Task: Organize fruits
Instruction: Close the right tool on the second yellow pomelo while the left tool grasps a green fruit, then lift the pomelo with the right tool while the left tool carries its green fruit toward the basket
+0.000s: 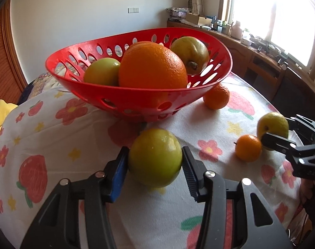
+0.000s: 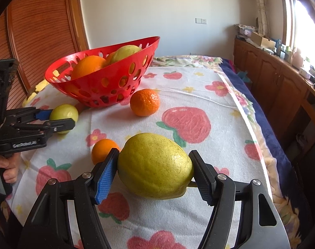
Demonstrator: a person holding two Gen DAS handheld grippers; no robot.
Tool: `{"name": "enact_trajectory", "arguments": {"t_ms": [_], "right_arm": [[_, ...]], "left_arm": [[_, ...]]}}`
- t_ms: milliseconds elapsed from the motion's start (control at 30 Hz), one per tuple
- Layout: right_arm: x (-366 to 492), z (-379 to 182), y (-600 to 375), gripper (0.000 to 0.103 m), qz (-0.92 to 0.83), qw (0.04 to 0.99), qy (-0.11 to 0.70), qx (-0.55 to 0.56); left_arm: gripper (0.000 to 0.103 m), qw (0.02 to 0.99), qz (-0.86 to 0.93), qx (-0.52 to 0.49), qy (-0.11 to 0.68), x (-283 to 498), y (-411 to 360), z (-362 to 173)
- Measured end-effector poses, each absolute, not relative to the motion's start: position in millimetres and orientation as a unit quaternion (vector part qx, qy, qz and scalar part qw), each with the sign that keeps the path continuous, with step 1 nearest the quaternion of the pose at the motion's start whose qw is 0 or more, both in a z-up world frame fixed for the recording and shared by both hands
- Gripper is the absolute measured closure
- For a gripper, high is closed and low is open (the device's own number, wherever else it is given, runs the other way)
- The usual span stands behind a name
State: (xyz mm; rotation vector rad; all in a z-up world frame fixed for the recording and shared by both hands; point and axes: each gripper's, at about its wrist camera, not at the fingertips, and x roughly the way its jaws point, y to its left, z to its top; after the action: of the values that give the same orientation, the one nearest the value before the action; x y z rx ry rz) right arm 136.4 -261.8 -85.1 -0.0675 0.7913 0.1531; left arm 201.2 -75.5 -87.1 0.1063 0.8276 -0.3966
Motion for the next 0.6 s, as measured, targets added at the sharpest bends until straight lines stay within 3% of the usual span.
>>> {"name": "enact_trajectory", "arguments": {"t_ms": [600], "right_arm": [[136.6,-88.0,-260.3,0.032,0.076,0.919,0.387,-0.03]], "left_arm": [[0.054,0.909,-0.195,0.029,0.367,148.1,-48.4,-67.5]]}}
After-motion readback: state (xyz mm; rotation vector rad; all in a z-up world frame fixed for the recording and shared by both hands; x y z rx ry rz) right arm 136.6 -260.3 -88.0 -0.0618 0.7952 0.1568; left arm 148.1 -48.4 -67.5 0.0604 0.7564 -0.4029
